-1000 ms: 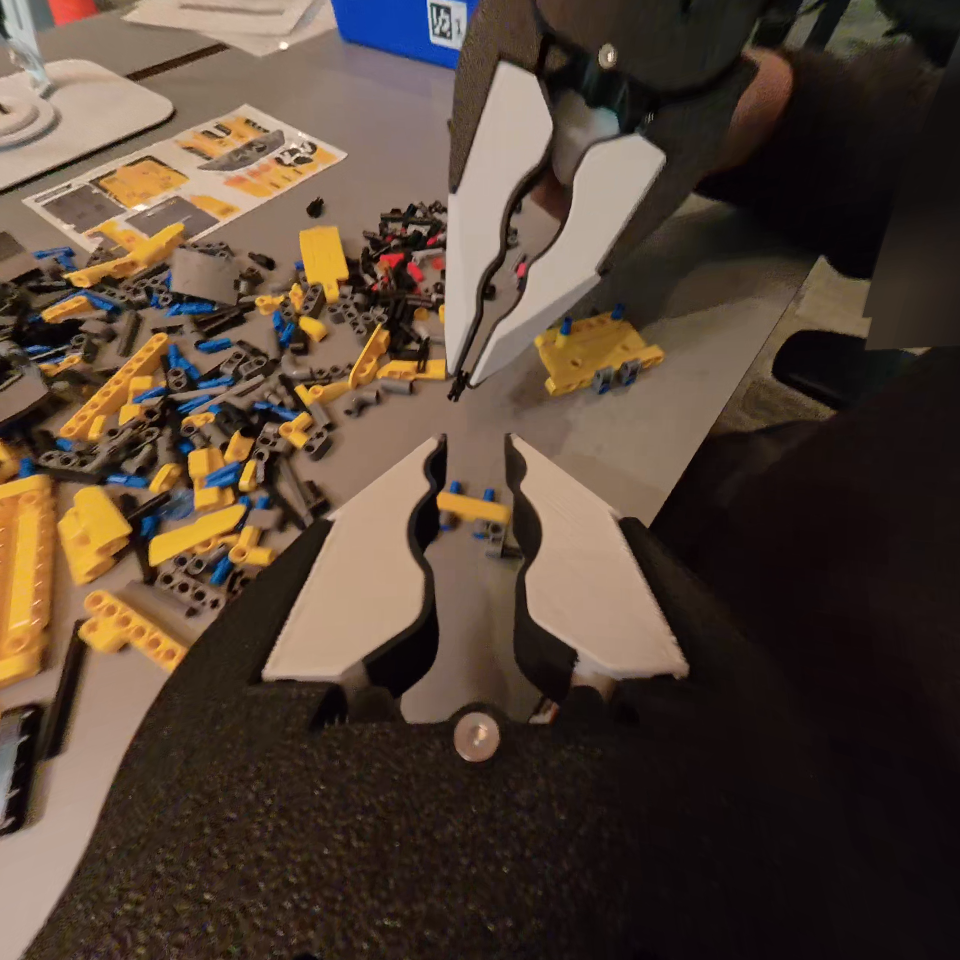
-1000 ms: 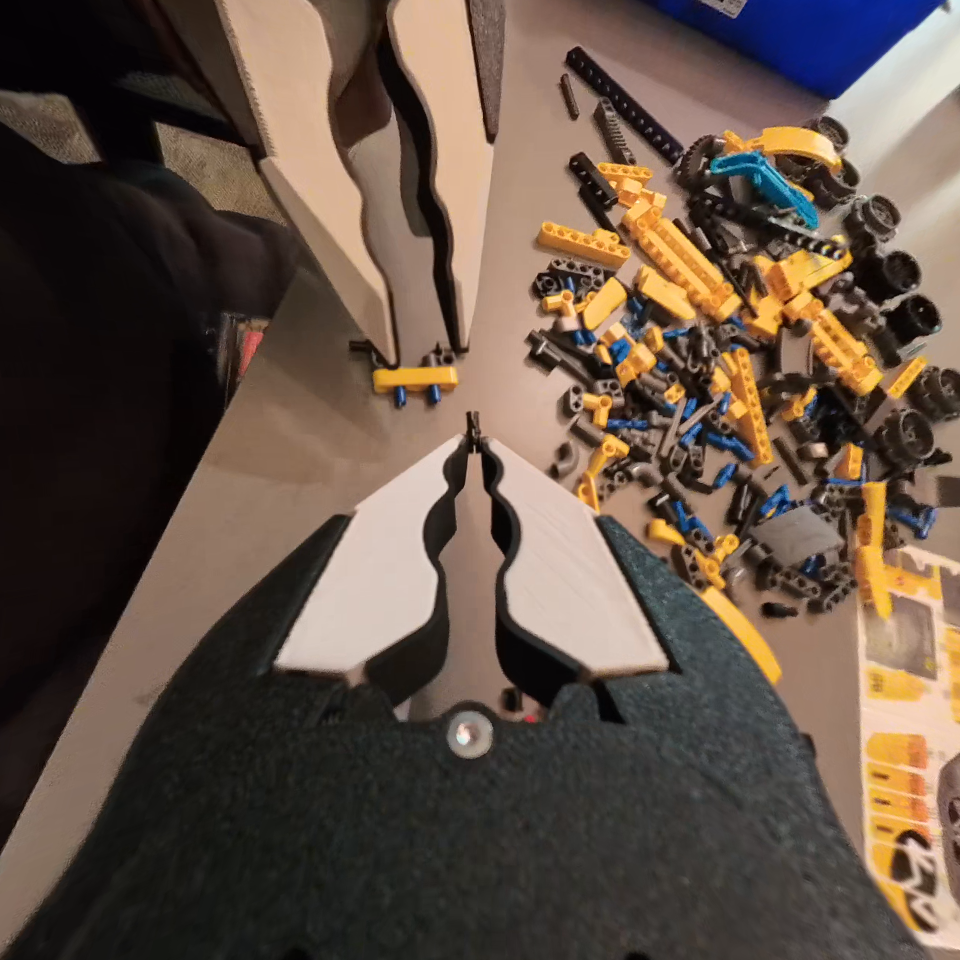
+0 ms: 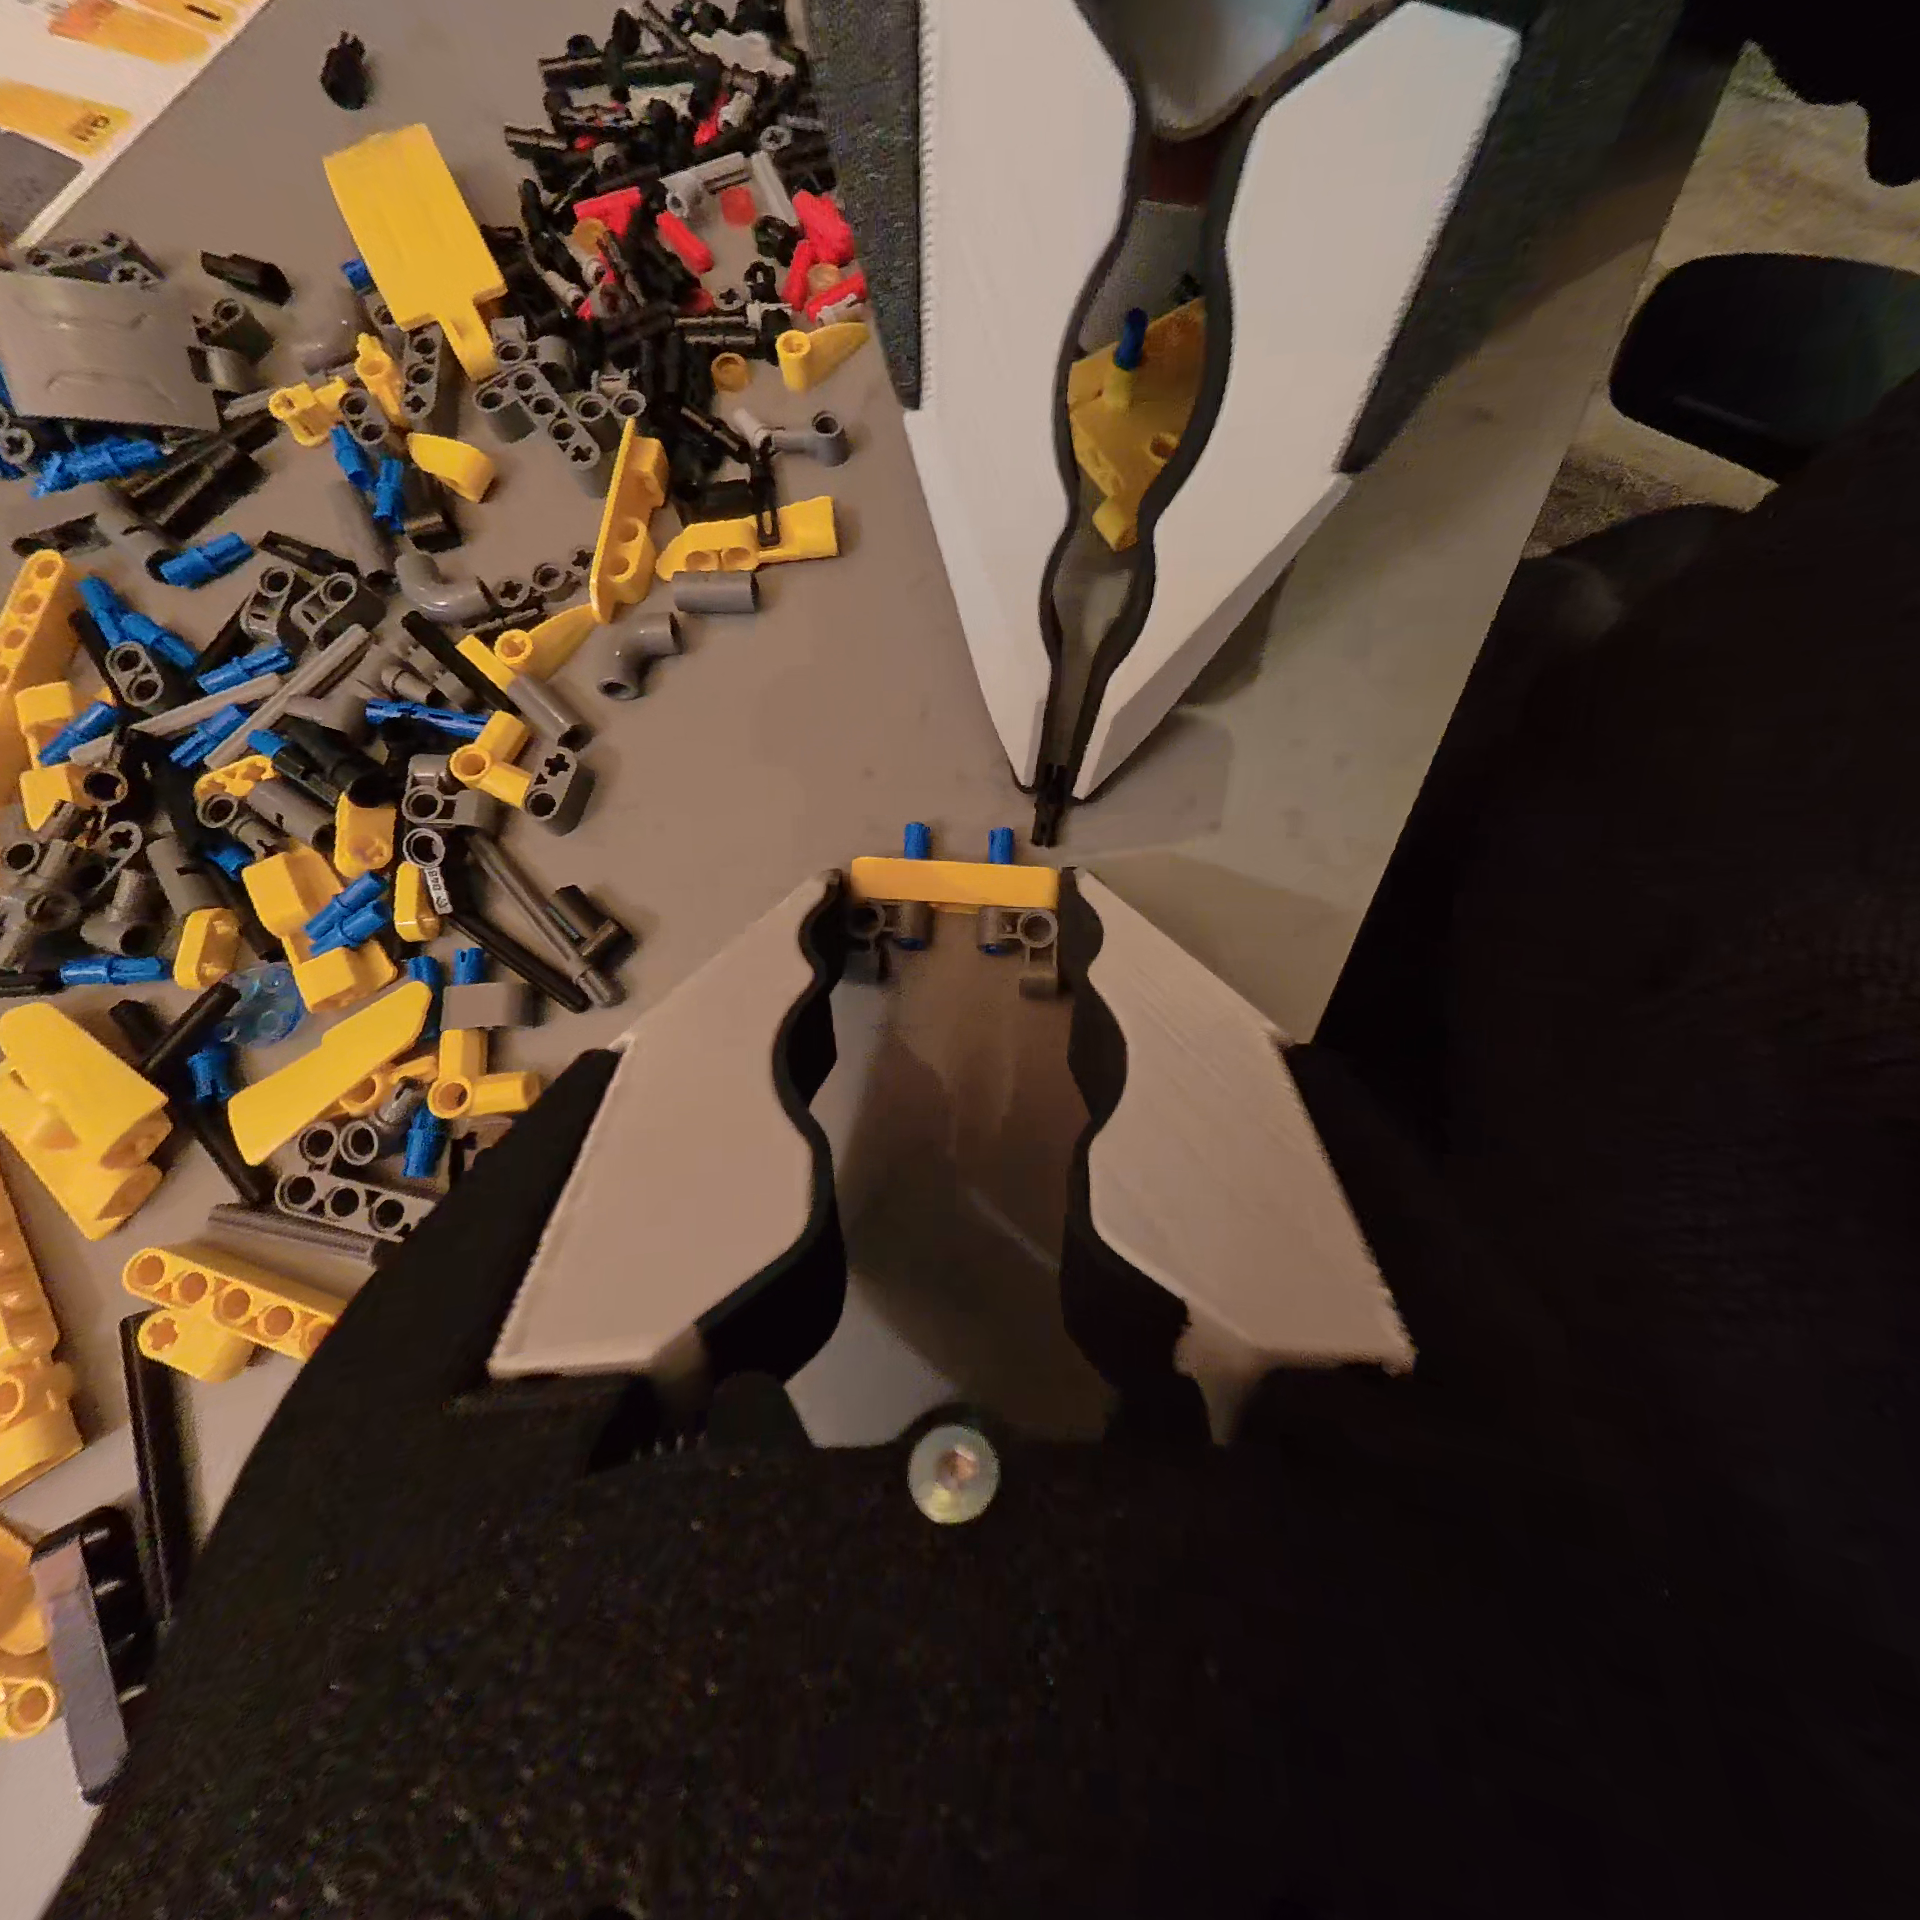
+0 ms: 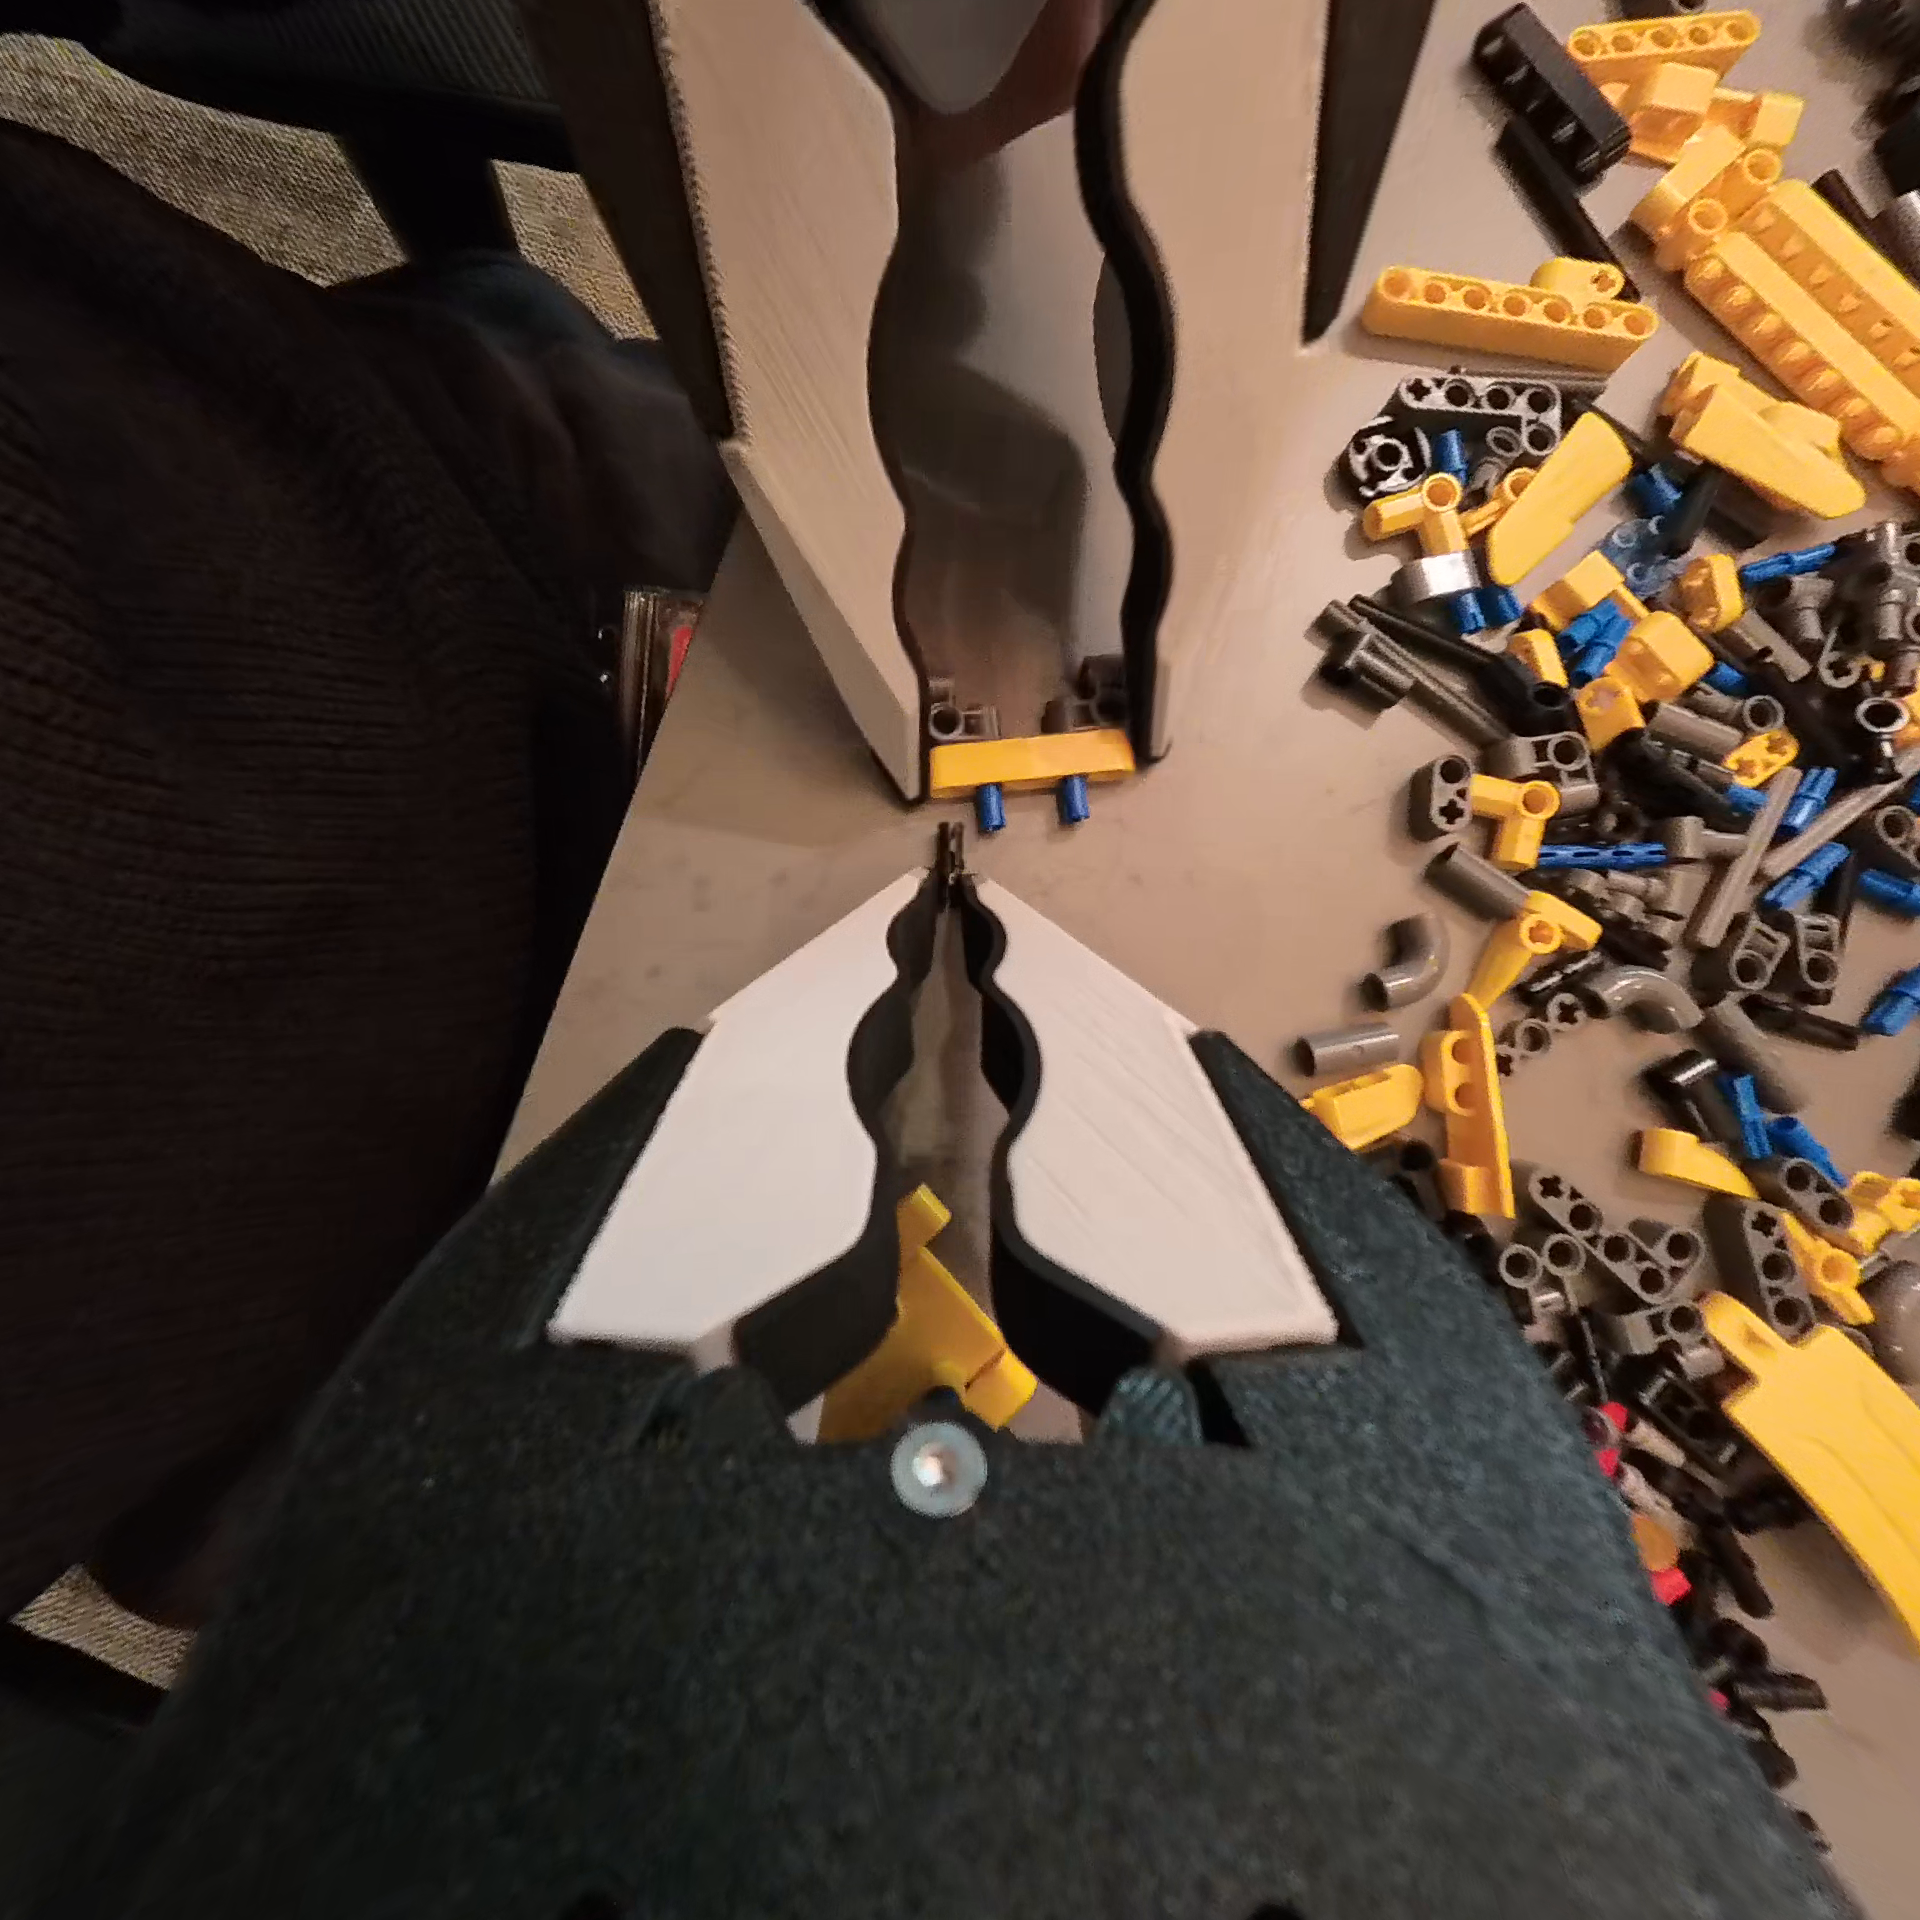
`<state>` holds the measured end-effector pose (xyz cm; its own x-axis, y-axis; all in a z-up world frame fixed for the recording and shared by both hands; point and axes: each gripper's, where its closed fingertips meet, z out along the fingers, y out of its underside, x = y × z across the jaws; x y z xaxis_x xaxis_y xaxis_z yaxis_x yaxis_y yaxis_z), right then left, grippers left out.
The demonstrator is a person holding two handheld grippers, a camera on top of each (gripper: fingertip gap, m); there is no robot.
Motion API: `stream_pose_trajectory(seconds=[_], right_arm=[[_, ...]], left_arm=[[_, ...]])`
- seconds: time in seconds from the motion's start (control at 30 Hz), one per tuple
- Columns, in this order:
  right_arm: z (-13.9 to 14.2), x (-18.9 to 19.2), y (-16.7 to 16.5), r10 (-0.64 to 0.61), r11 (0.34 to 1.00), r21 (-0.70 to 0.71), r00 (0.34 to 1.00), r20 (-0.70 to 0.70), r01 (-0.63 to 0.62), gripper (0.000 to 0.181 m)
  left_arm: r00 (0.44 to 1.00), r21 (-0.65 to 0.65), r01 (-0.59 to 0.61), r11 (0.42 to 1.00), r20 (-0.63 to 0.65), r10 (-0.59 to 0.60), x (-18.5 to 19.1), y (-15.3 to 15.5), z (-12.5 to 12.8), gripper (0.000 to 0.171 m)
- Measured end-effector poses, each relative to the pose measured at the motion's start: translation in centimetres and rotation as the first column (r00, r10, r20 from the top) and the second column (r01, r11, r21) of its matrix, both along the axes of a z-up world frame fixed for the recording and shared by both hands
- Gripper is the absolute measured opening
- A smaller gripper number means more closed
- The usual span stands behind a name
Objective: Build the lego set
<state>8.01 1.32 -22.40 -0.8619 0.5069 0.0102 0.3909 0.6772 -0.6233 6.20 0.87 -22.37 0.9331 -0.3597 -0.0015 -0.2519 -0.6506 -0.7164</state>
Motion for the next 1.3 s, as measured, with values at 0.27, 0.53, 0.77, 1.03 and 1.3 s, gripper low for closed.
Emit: stream_pose_trajectory(seconds=[0.27, 0.53, 0.77, 1.03, 1.3], right_arm=[[-0.02, 0.07, -0.25, 0.008, 1.0, -0.008, 1.0, -0.002, -0.008, 0.004], [-0.02, 0.0, -0.41, 0.015, 1.0, -0.002, 1.0, -0.012, -0.015, 0.004], [-0.02, 0.11, -0.7, 0.025, 1.0, -0.002, 1.0, -0.018, -0.026, 0.004], [0.01, 0.09, -0.84, 0.034, 0.999, -0.002, 0.999, -0.03, -0.034, 0.004], [-0.03, -0.08, -0.82, 0.045, 0.999, -0.003, 0.998, -0.048, -0.046, 0.004]], left_arm=[[0.997, 0.039, 0.012, 0.999, -0.077, -0.009, 0.13, -0.07, 0.15, 0.039], [1.0, 0.017, -0.007, 1.0, -0.019, 0.008, 0.49, -0.11, 0.03, 0.04], [1.0, 0.009, -0.017, 1.0, 0.005, 0.017, 0.43, -0.16, -0.02, 0.041], [1.0, 0.009, -0.017, 1.0, 0.005, 0.017, 0.44, -0.19, -0.02, 0.041], [1.0, 0.012, -0.019, 1.0, 0.002, 0.019, 0.47, -0.19, -0.03, 0.04]])
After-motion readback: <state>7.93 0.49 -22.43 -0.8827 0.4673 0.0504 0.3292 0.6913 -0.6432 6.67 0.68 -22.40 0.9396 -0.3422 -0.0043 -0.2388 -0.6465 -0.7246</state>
